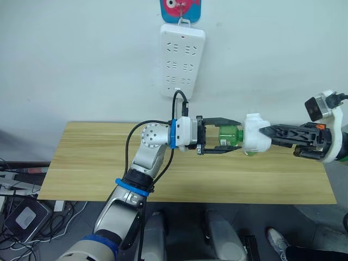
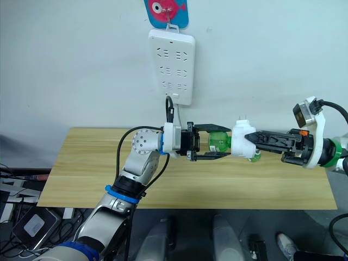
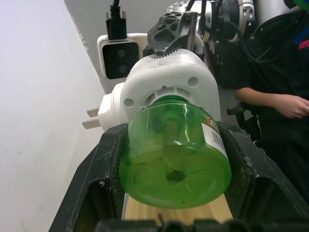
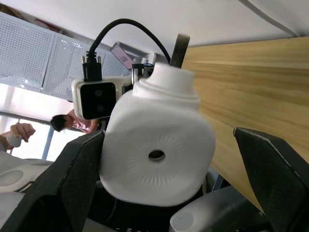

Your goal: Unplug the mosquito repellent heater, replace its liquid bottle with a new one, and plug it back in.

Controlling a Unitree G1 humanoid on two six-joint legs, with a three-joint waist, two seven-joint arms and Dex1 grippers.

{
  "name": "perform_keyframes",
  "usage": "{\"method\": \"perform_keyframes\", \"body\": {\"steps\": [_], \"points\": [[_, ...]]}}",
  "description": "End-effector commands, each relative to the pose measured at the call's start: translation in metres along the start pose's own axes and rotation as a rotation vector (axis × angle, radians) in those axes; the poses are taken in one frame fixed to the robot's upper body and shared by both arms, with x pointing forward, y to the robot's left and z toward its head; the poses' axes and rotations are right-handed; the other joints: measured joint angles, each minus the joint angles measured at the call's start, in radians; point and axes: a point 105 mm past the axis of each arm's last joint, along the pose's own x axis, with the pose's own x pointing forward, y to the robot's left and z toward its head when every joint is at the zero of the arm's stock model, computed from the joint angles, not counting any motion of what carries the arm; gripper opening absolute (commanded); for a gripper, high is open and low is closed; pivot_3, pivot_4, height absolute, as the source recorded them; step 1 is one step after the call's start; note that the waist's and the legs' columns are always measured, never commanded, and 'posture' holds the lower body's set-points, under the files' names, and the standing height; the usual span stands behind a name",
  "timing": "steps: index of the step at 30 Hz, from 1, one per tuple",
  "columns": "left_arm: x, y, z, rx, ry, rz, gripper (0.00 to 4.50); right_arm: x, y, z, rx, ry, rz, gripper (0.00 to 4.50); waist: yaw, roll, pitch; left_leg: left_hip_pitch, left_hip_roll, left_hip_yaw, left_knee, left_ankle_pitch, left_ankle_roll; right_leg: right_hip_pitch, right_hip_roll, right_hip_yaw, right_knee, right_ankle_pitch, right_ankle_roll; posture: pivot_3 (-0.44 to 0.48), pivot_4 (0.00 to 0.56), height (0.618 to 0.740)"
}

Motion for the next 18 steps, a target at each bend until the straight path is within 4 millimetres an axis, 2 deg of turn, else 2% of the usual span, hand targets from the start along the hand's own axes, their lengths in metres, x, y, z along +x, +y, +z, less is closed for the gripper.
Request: {"method": "perform_keyframes", "body": {"steps": [1,4,6,7,17,18], "points": [[0.0075,-0.0022,0.0135,0.055,-0.045,-0.027,2.3,0.005,0.016,0.0001,-0.054,0.017,0.066,4.45,0.0,0.0,0.0,0.0,0.0,0.0,0.0,0.0,0.0,0.0,0.0,0.0,0.0,0.0,0.0,-0.165,0.302,0.74],[0.008,-0.0039,0.012,0.053,-0.04,-0.033,2.3,0.0078,0.0175,-0.0019,-0.062,0.017,0.079,3.87,0.0,0.0,0.0,0.0,0.0,0.0,0.0,0.0,0.0,0.0,0.0,0.0,0.0,0.0,0.0,-0.166,0.304,0.74],[0.0084,-0.0039,0.012,0.051,-0.04,-0.033,2.3,0.0088,0.0187,-0.0027,-0.069,0.019,0.083,3.19,0.0,0.0,0.0,0.0,0.0,0.0,0.0,0.0,0.0,0.0,0.0,0.0,0.0,0.0,0.0,-0.166,0.307,0.74],[0.0084,-0.0036,0.0118,0.048,-0.039,-0.032,2.3,0.0089,0.0198,-0.0039,-0.073,0.028,0.084,3.11,0.0,0.0,0.0,0.0,0.0,0.0,0.0,0.0,0.0,0.0,0.0,0.0,0.0,0.0,0.0,-0.166,0.307,0.74],[0.0029,-0.0061,0.0077,-0.06,-0.004,-0.031,2.3,0.005,0.0191,0.0031,-0.145,0.017,-0.043,3.11,0.0,0.0,0.0,0.0,0.0,0.0,0.0,0.0,0.0,0.0,0.0,0.0,0.0,0.0,0.0,-0.164,0.306,0.74],[0.0026,-0.0039,0.0073,-0.115,-0.002,-0.015,2.3,0.0044,0.0196,0.0048,-0.158,0.017,-0.06,3.11,0.0,0.0,0.0,0.0,0.0,0.0,0.0,0.0,0.0,0.0,0.0,0.0,0.0,0.0,0.0,-0.163,0.307,0.74]]}}
